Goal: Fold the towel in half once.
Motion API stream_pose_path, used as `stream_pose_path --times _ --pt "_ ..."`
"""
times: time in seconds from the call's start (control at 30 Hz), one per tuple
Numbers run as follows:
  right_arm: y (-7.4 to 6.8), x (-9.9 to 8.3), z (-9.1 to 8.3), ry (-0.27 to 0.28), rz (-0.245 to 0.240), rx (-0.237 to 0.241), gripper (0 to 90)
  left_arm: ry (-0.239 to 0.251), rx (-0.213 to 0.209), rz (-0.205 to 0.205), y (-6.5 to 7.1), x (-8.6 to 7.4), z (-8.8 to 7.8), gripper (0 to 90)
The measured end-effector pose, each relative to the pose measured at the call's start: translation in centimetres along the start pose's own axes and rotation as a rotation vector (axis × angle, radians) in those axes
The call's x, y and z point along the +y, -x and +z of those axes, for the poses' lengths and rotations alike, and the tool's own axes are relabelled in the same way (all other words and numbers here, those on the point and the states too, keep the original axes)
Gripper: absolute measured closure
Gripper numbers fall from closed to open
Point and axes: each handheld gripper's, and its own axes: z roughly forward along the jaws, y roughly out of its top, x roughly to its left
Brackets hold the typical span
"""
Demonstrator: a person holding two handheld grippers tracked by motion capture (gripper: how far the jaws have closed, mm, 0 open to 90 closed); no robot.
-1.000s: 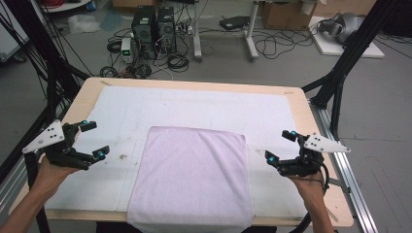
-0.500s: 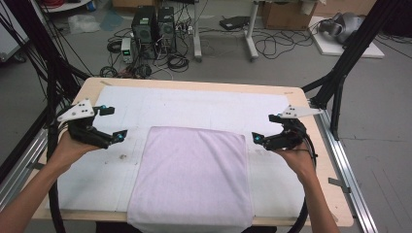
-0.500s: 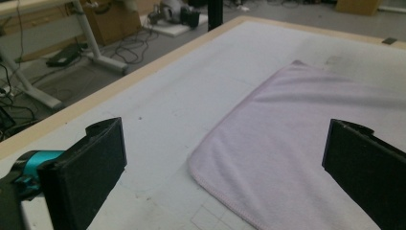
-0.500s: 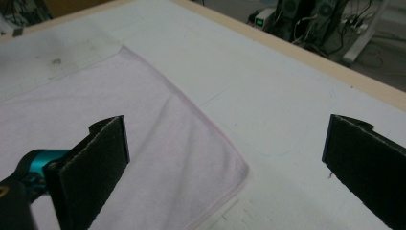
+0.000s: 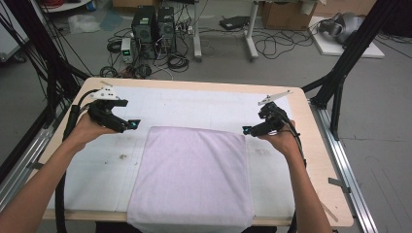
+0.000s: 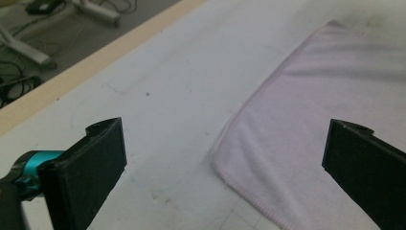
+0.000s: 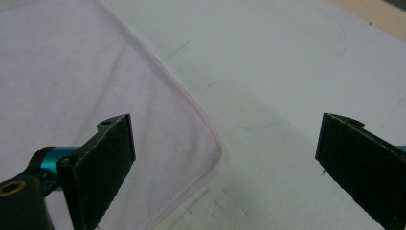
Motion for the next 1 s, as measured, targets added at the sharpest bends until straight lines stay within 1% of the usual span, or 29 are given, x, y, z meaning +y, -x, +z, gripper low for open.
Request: stream_pose_path --times 0.03,0.07,0.1,0.13,0.2,0.27,0.3,0.37,0.4,0.43,0.47,0.5,0.57,0.7,0.73,0.77,0.87,0.93,1.0 --pt "0.1 0.0 0.4 -0.023 0.002 0.002 7.2 -0.005 0.004 -0.005 -0.2 0.2 0.2 1.8" --pt "0.3 0.0 0.7 -0.034 0.015 0.01 10.9 -0.008 0.029 0.003 -0.3 0.3 0.3 1.7" --pt "0.5 0.0 1.0 -0.046 0.033 0.012 16.5 -0.015 0.034 0.004 -0.4 0.4 0.4 1.7" --pt "0.7 -0.1 1.3 -0.06 0.058 0.02 18.8 -0.018 0.025 -0.005 -0.4 0.4 0.6 1.8" --pt "1.1 -0.2 2.1 -0.081 0.077 0.024 20.4 -0.039 0.023 -0.002 -0.5 0.3 1.2 1.8" --pt "1.4 -0.3 2.9 -0.114 0.101 0.036 26.6 -0.064 0.016 -0.001 -0.5 0.2 1.8 1.8" --pt "1.5 -0.4 3.3 -0.127 0.101 0.044 28.9 -0.072 0.017 -0.003 -0.5 0.1 2.1 1.8" --pt "1.5 -0.4 4.0 -0.152 0.115 0.037 33.9 -0.082 0.01 -0.004 -0.5 0.1 2.6 2.0" --pt "1.5 -0.4 4.3 -0.16 0.124 0.046 36.5 -0.09 0.016 -0.002 -0.4 0.0 2.9 2.6" --pt "1.6 -0.4 4.6 -0.167 0.125 0.056 37.9 -0.093 0.011 -0.002 -0.4 0.0 3.1 3.5" --pt "1.5 -0.4 4.9 -0.18 0.126 0.048 39.8 -0.103 0.003 0.001 -0.4 -0.1 3.3 4.7" --pt "1.5 -0.4 5.2 -0.191 0.127 0.049 41.4 -0.114 0.005 -0.001 -0.4 -0.1 3.5 6.0" --pt "1.4 -0.4 5.7 -0.203 0.137 0.061 46.6 -0.13 0.003 -0.007 -0.4 -0.3 4.0 7.2" --pt "1.4 -0.4 6.1 -0.225 0.15 0.054 52.4 -0.147 0.004 -0.013 -0.3 -0.4 4.6 7.3" --pt "1.4 -0.4 6.2 -0.234 0.156 0.058 54.5 -0.153 0.008 -0.007 -0.3 -0.4 4.7 7.2" --pt "1.4 -0.5 6.3 -0.243 0.162 0.056 55.9 -0.152 0.007 -0.011 -0.3 -0.5 4.9 7.4" --pt "1.5 -0.5 6.6 -0.245 0.172 0.06 60.9 -0.169 0.013 -0.016 -0.2 -0.5 5.3 9.3" --pt "1.5 -0.5 6.7 -0.257 0.179 0.058 64.3 -0.18 0.014 -0.017 -0.1 -0.6 5.6 9.6" --pt "1.5 -0.5 6.8 -0.263 0.174 0.066 67.5 -0.191 0.016 -0.019 0.0 -0.6 5.9 10.4"
